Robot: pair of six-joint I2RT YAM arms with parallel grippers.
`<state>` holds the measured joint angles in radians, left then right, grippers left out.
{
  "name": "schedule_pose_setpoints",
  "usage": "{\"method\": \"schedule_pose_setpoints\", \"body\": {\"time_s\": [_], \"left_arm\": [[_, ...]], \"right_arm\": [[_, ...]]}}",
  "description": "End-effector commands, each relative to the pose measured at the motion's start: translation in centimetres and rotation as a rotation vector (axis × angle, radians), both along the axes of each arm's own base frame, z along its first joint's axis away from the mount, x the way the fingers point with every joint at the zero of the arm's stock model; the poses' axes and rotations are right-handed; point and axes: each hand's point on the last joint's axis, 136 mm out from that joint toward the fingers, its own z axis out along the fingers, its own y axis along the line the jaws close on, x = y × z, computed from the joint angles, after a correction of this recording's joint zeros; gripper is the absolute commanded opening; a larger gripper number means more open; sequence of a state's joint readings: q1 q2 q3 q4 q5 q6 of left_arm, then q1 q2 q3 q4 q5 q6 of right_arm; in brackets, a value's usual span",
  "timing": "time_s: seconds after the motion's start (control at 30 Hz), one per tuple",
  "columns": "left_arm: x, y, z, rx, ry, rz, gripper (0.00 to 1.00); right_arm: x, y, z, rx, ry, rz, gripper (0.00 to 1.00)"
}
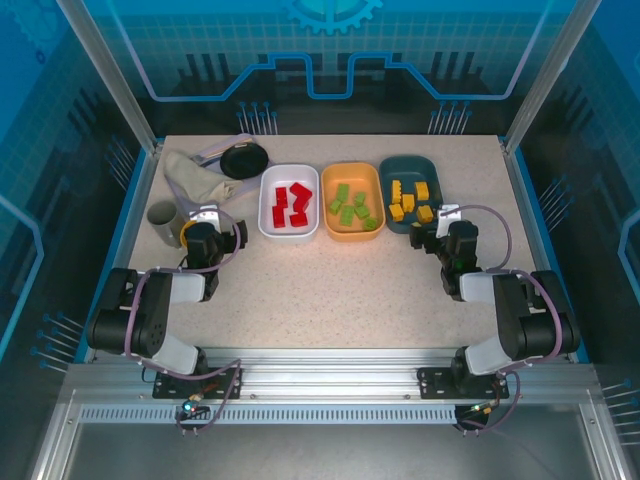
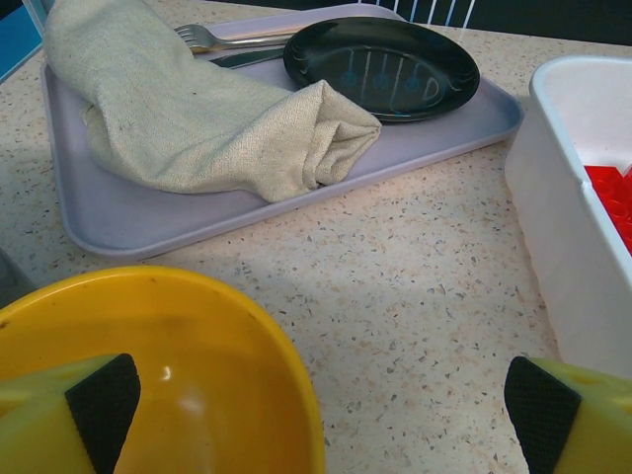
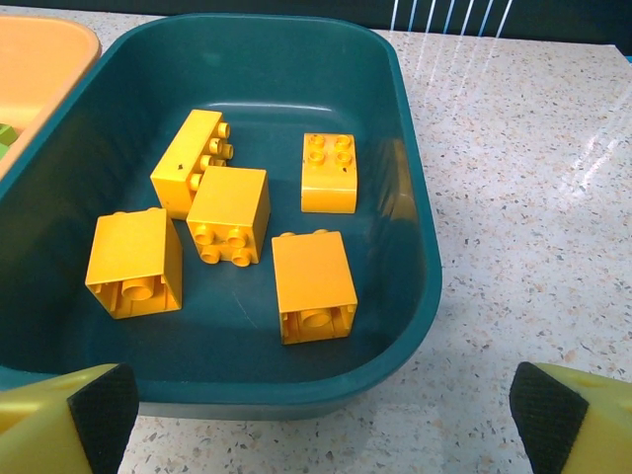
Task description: Sort the legos into containers by color
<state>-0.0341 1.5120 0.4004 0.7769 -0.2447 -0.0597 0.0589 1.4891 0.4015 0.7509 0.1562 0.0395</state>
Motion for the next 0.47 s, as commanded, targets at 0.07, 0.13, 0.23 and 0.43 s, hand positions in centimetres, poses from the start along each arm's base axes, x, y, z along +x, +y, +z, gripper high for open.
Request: {"method": "schedule_pose_setpoints", "body": {"time_s": [0.07, 0.13, 0.23, 0.43], "left_arm": [[0.3, 0.2, 0.7, 0.0, -0.034, -0.009, 0.99], [0.3, 0.2, 0.7, 0.0, -0.034, -0.009, 0.99], [0.3, 0.2, 0.7, 0.0, -0.034, -0.008, 0.99], [0.3, 0.2, 0.7, 0.002, -0.034, -0.009, 0.99]], "right_arm": [[0.8, 1.6, 0.7, -0.019, -0.02, 0.086, 1.0], [0.8, 1.7, 0.7, -0.009, -0.018, 0.102, 1.0], [0.8, 1.8, 0.7, -0.008, -0.016, 0.104, 1.0], [0.8, 1.8, 0.7, -0.005, -0.016, 0.11, 1.0]]}}
